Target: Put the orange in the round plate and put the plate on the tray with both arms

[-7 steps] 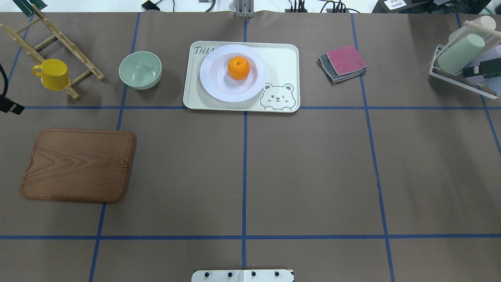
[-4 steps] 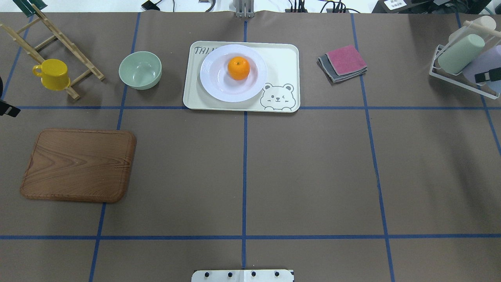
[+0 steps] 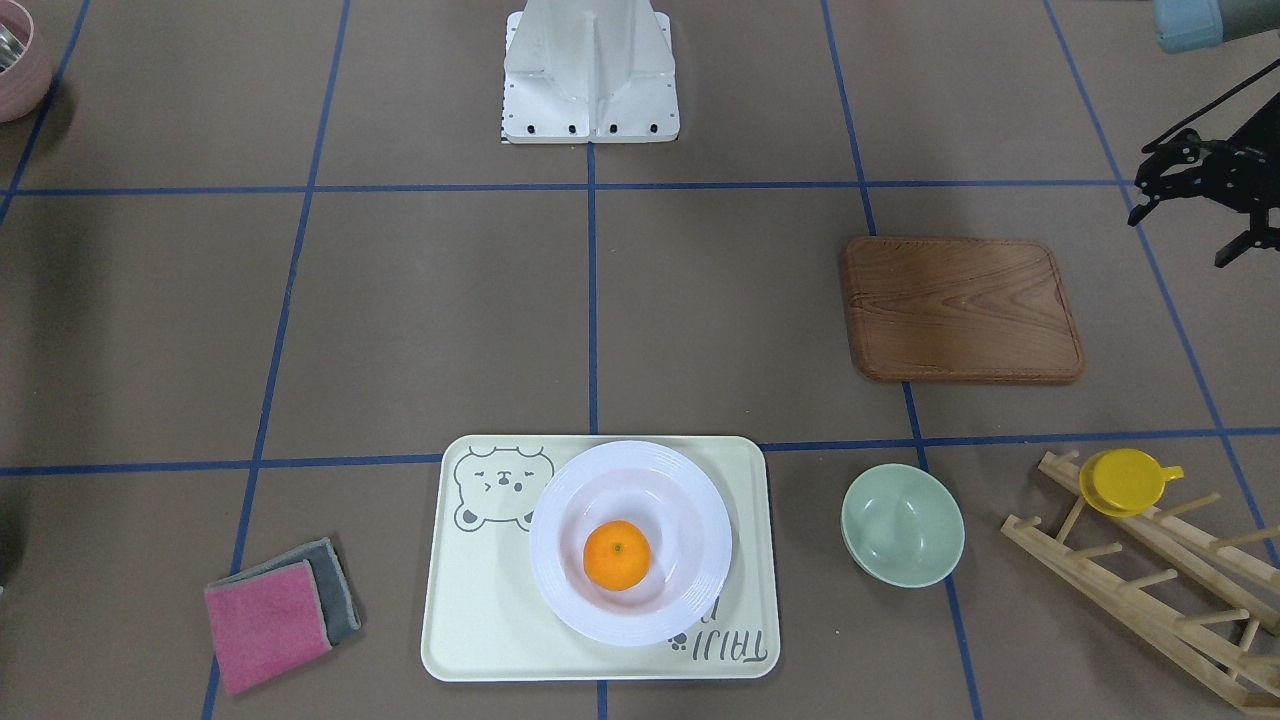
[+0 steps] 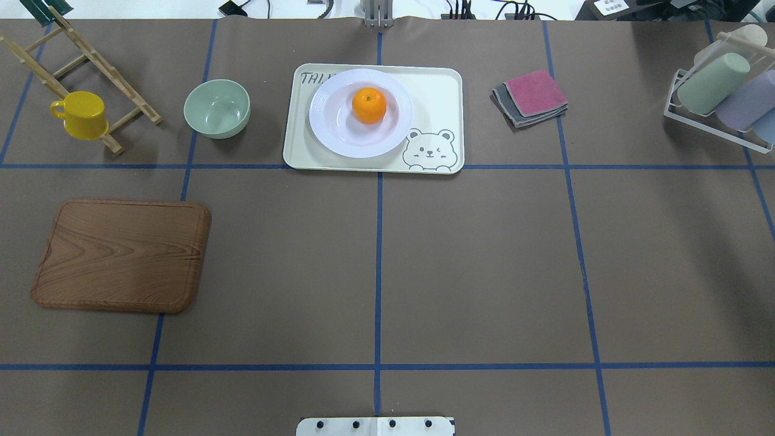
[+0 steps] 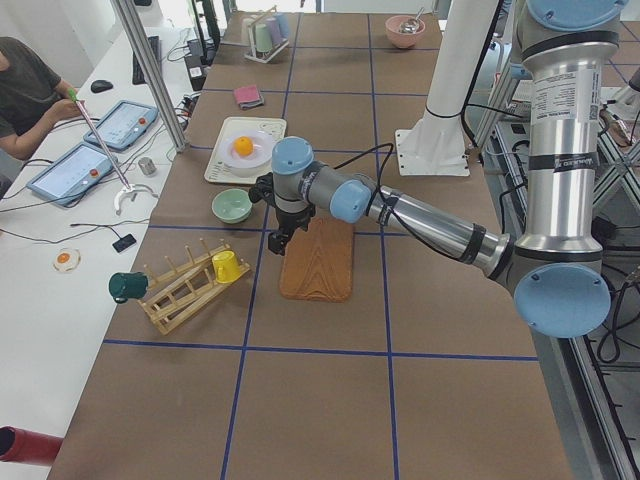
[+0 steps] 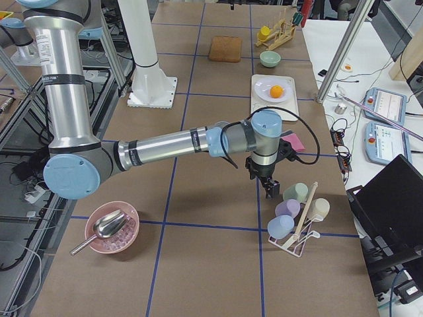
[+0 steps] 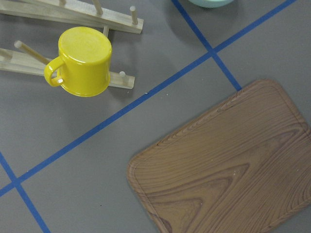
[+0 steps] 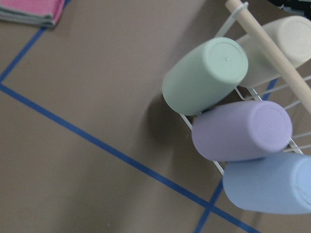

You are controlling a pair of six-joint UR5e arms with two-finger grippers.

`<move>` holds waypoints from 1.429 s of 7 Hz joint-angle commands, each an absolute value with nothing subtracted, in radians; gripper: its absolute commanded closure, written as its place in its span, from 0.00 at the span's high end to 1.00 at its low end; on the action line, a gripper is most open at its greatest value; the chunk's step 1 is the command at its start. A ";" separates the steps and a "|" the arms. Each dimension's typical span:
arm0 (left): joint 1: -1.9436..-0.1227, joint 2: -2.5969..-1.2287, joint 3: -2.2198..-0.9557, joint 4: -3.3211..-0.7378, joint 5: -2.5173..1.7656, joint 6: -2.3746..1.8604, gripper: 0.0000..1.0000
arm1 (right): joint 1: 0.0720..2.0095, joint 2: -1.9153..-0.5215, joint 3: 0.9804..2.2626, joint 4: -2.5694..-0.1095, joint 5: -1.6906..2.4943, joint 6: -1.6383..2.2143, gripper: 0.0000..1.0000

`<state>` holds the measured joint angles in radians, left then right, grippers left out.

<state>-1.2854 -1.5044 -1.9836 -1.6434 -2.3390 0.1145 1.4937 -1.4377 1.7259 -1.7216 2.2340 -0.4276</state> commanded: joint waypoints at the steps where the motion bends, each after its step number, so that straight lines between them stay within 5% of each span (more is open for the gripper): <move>1: -1.385 -1.462 -1.912 -1.596 -2.400 0.132 0.99 | 1.509 -1.442 1.758 -1.870 2.297 -0.489 1.00; 3: -1.506 -1.447 -1.855 -1.594 -2.531 0.126 0.99 | 1.508 -1.453 1.758 -1.870 2.315 -0.474 1.00; 10: -1.499 -1.440 -1.885 -1.603 -2.522 0.126 0.99 | 1.499 -1.473 1.815 -1.859 2.321 -0.415 1.00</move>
<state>-1.4997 -1.4362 -1.8814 -1.6035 -2.5219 0.1270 1.5004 -1.4701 1.7919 -1.8601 2.3243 -0.4571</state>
